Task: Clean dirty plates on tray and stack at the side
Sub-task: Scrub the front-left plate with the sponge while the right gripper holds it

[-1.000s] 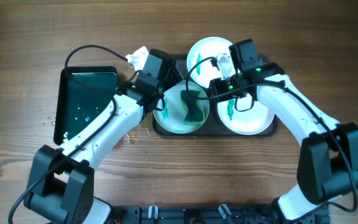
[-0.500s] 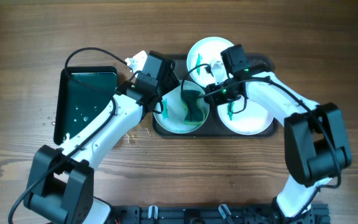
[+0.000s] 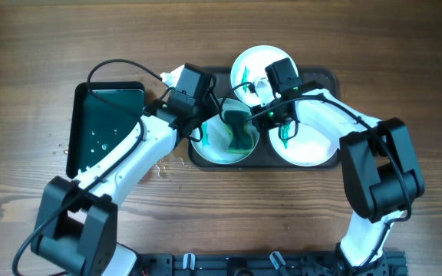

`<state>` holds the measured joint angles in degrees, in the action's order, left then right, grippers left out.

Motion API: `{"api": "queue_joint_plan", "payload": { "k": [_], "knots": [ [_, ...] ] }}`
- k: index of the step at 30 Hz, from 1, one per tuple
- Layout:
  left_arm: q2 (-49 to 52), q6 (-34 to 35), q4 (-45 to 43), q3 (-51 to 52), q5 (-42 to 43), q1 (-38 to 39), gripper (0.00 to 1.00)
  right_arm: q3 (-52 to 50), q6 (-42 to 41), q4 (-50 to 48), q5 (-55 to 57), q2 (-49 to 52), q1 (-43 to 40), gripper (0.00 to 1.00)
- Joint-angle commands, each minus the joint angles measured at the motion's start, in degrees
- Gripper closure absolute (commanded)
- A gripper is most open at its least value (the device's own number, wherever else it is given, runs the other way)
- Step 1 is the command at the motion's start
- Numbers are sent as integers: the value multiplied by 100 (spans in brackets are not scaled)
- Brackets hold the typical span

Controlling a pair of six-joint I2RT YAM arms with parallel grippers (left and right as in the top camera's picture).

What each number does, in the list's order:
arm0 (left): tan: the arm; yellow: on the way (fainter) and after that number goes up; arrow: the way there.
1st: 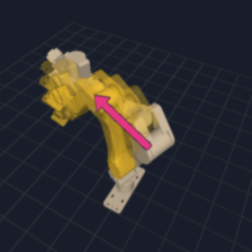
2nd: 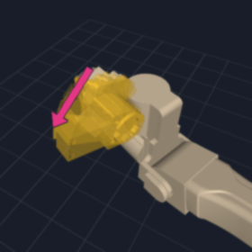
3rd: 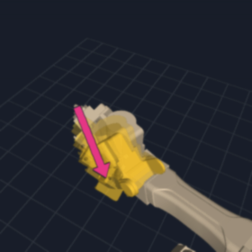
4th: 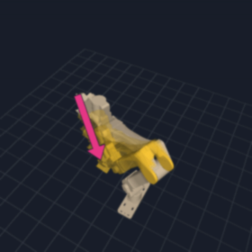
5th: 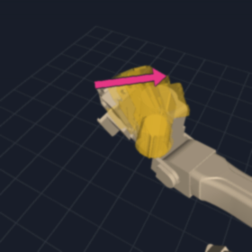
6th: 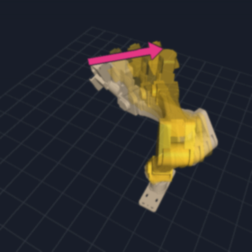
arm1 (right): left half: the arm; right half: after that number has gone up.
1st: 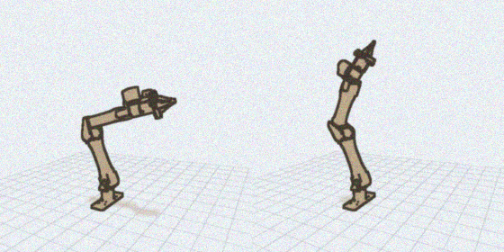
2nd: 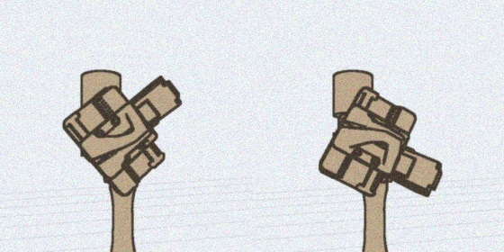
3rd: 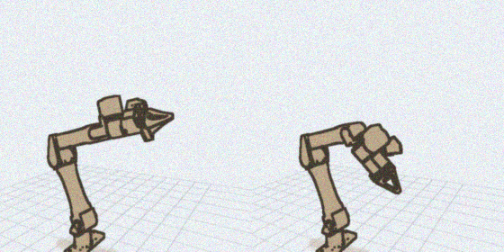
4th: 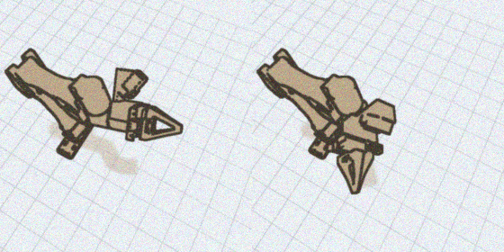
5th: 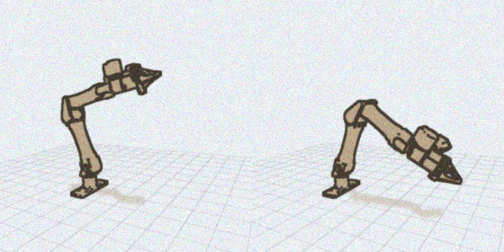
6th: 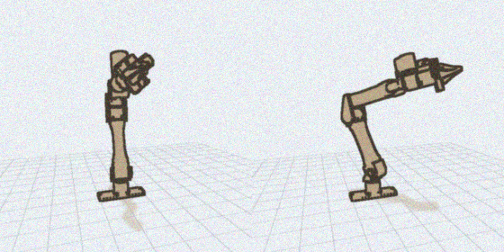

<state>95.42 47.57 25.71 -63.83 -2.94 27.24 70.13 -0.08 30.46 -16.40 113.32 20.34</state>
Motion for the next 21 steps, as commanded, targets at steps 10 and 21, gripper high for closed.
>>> {"api": "queue_joint_plan", "payload": {
  "k": [10,21],
  "knots": [
    [721,-739,-234,-24,1515,140,47,70,-37,4,136,160,7,89],
    [1158,-839,-625,-24,1537,643,41,70,-37,22,136,160,7,89]
  ]
}}
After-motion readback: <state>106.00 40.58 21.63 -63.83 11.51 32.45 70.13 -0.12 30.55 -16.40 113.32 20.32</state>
